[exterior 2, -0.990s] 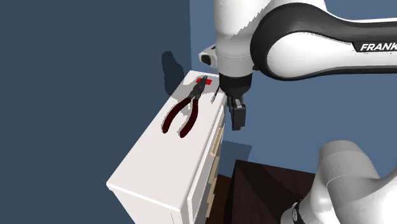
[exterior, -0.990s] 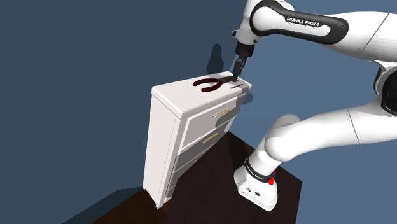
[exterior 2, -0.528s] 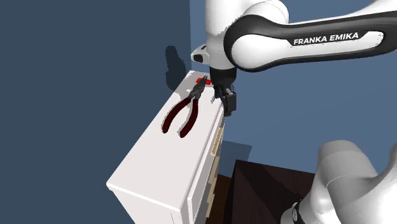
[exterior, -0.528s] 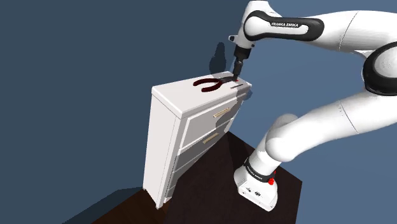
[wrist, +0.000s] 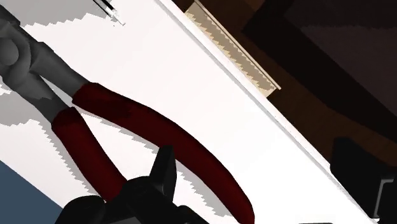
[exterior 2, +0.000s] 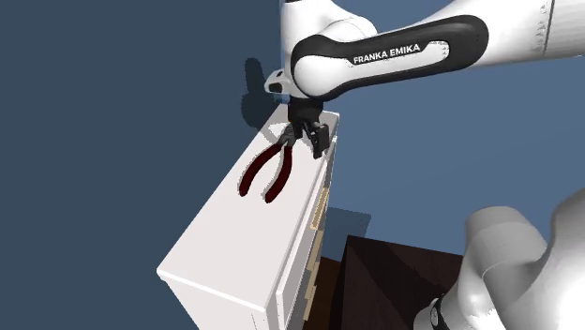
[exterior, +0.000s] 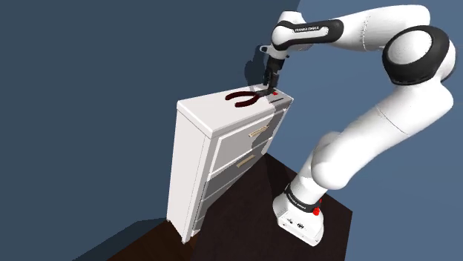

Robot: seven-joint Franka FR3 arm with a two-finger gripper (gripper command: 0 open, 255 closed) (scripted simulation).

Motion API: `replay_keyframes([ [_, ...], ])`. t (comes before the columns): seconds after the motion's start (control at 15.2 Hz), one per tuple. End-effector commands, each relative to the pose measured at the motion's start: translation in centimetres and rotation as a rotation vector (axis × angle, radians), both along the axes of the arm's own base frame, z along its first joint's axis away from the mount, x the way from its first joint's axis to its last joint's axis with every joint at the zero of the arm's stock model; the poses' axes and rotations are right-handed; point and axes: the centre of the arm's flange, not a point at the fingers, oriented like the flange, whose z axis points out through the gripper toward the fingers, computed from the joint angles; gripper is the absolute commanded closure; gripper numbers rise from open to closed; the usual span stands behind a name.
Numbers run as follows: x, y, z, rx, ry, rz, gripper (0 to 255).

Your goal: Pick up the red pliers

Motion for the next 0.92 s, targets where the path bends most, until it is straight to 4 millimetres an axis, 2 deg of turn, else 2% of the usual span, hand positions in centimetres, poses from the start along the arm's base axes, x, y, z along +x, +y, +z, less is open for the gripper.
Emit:
replay_keyframes([
  [0.0, 2.1, -2.1, -1.0, 0.007, 0.000, 0.071, 0],
  [0.4, 8.1, -6.4, -4.1, 0.036, 0.001, 0.266, 0],
  [0.73, 13.6, -9.0, -6.7, 0.060, 0.003, 0.428, 0],
  [0.86, 13.7, -9.1, -7.3, 0.061, 0.003, 0.432, 0],
])
